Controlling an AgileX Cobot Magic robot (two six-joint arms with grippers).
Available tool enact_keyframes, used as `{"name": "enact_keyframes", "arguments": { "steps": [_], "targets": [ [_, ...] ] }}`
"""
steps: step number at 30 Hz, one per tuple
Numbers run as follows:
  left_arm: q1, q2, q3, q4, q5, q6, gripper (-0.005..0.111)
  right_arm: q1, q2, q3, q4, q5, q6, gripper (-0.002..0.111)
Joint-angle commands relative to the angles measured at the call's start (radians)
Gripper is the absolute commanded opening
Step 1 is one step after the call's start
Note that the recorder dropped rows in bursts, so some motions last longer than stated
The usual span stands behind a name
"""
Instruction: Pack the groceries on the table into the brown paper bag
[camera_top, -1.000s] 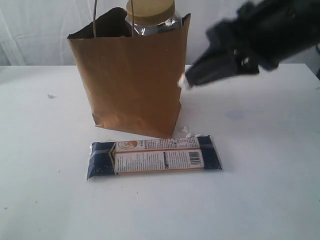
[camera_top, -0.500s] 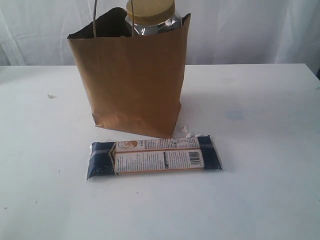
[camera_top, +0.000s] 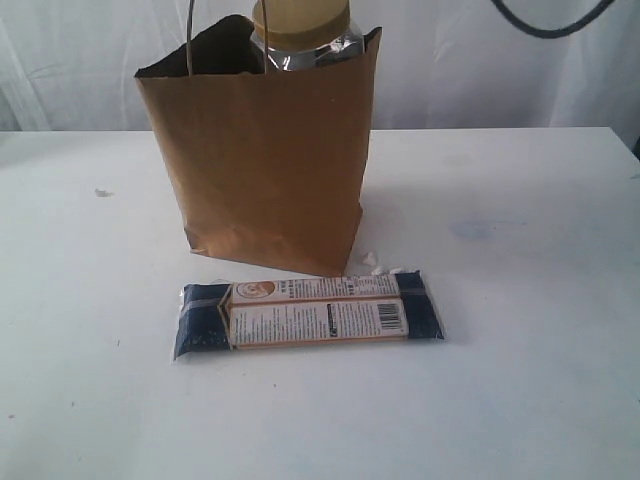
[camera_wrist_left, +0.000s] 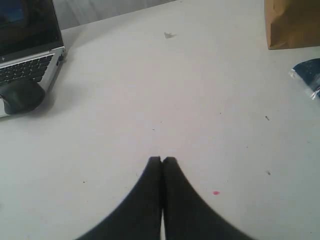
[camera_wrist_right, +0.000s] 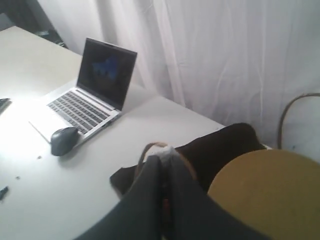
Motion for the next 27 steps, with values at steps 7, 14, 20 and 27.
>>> {"name": "enact_keyframes", "arguments": {
  "steps": [7,14,20,27],
  "targets": [
    [0.001,-0.004,0.004,-0.002,-0.002,-0.001,0.000,0.031,0.090,-0.006,-0.024,-0.154,-0.041,0.000],
    [0.001,-0.004,0.004,-0.002,-0.002,-0.001,0.000,0.032,0.108,-0.006,-0.024,-0.267,-0.041,0.000],
    [0.001,-0.004,0.004,-0.002,-0.002,-0.001,0.000,0.032,0.115,-0.006,-0.024,-0.265,-0.061,0.009],
    [0.001,-0.004,0.004,-0.002,-0.002,-0.001,0.000,0.032,0.116,-0.006,-0.024,-0.227,-0.066,0.028]
  ]
}}
